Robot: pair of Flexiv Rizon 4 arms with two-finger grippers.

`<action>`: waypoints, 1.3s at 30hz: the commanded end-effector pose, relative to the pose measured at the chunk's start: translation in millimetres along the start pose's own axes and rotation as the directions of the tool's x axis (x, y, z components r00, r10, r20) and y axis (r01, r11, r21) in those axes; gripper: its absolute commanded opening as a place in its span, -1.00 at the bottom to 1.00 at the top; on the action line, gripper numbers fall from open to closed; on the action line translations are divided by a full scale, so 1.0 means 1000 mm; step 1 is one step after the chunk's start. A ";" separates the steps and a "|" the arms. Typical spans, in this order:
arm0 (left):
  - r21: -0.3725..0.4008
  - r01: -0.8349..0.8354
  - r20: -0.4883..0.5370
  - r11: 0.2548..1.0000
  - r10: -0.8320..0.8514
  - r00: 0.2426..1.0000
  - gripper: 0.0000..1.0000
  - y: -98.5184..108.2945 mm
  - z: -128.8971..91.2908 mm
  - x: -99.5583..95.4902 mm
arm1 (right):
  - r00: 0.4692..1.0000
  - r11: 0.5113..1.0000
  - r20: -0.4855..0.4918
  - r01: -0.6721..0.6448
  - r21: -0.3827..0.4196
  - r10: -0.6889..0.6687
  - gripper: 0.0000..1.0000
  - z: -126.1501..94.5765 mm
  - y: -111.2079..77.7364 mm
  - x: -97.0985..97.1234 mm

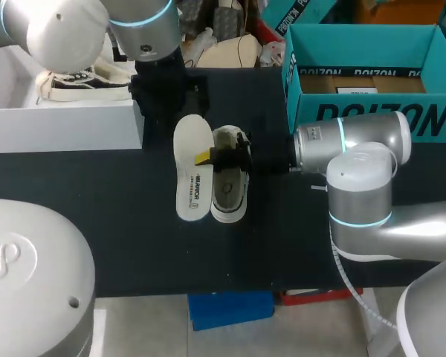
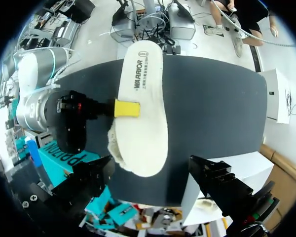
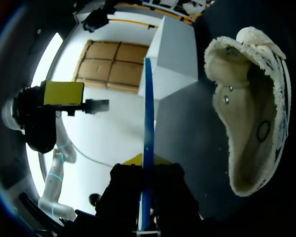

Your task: Take the shoe out of the shoebox, open the shoe tongue, remove and reinsert the insole, then place the shoe into the shoebox

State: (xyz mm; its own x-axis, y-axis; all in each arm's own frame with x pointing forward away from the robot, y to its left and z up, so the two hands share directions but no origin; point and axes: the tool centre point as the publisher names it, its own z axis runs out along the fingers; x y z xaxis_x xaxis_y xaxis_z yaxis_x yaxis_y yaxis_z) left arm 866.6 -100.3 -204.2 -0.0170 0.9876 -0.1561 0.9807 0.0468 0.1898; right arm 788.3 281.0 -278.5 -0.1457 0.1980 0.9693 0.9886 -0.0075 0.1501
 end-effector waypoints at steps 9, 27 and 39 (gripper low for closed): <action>0.001 0.020 0.033 1.000 -0.020 0.999 1.00 0.032 0.008 0.006 | 1.000 1.000 0.001 0.000 -0.002 0.000 -1.00 0.001 0.000 0.000; 0.027 0.022 0.097 0.999 -0.024 0.995 1.00 -0.076 -0.014 0.012 | 1.000 1.000 0.001 0.000 -0.002 0.000 -1.00 0.001 0.000 0.000; 0.024 0.090 0.505 0.996 -0.090 0.858 1.00 -0.132 -0.027 0.031 | 1.000 1.000 0.001 0.000 -0.002 0.000 -1.00 0.001 0.000 0.000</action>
State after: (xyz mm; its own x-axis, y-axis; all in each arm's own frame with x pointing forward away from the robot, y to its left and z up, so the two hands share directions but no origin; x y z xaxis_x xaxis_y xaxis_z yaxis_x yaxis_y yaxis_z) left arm 755.2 -97.9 -201.2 -0.0385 0.9308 -0.3634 0.9933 0.0752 0.0874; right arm 788.3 281.0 -278.5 -0.1456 0.1981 0.9693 0.9887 -0.0074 0.1500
